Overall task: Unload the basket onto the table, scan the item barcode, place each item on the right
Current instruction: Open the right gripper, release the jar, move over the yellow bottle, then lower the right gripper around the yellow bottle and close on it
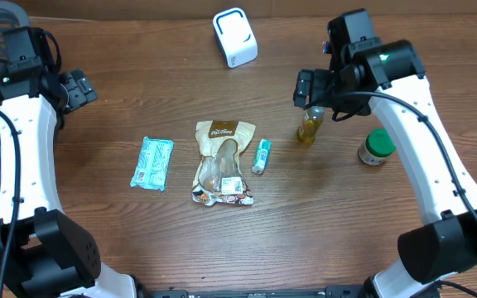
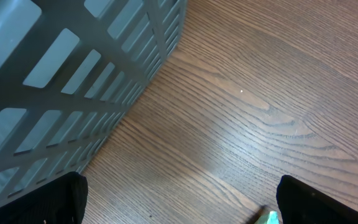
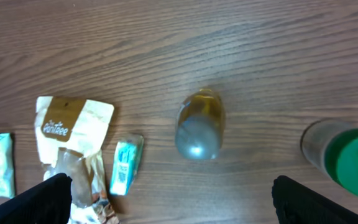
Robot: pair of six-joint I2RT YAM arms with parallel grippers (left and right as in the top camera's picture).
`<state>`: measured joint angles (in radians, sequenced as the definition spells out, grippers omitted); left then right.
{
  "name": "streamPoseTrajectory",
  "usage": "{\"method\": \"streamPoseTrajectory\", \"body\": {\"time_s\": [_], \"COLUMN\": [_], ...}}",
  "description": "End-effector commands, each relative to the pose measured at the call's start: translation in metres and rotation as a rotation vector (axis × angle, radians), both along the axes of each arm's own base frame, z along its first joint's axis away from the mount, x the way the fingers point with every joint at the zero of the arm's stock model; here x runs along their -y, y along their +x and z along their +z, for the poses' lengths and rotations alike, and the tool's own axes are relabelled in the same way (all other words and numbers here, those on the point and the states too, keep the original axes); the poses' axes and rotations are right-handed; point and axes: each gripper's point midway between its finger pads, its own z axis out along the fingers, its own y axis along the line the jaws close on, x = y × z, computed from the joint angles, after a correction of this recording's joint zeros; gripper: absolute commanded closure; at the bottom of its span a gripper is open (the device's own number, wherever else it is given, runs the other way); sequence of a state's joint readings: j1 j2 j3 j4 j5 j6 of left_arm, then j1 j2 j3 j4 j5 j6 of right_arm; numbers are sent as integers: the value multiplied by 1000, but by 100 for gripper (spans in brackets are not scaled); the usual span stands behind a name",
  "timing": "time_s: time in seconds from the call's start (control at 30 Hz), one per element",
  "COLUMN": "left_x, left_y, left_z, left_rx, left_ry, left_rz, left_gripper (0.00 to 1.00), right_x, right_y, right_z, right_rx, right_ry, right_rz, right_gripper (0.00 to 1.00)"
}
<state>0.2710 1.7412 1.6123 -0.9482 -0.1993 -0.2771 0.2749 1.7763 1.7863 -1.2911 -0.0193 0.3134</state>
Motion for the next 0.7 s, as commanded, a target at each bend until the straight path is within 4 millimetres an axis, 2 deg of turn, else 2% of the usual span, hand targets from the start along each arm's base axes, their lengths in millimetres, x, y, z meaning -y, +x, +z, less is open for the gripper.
{"method": "streamPoseTrajectory", "body": {"time_s": [0.0,0.3,0.67], "left_x": [-7,-7,-7], "left_y": [1,1,1], "left_z": [11,11,11], "left_rx": [21,21,21], "left_ry": [24,24,24], "left_rz": [6,6,6], "left_gripper": [1,0,0], "right_x": [0,0,-1], "right_y": [2,15,20], "right_z": [-18,-50,-77], "right_rx": [-14,26,52], "right_ry": [-5,-16,-14], "right_rz": [3,-1,-3], "right_gripper": [1,0,0]}}
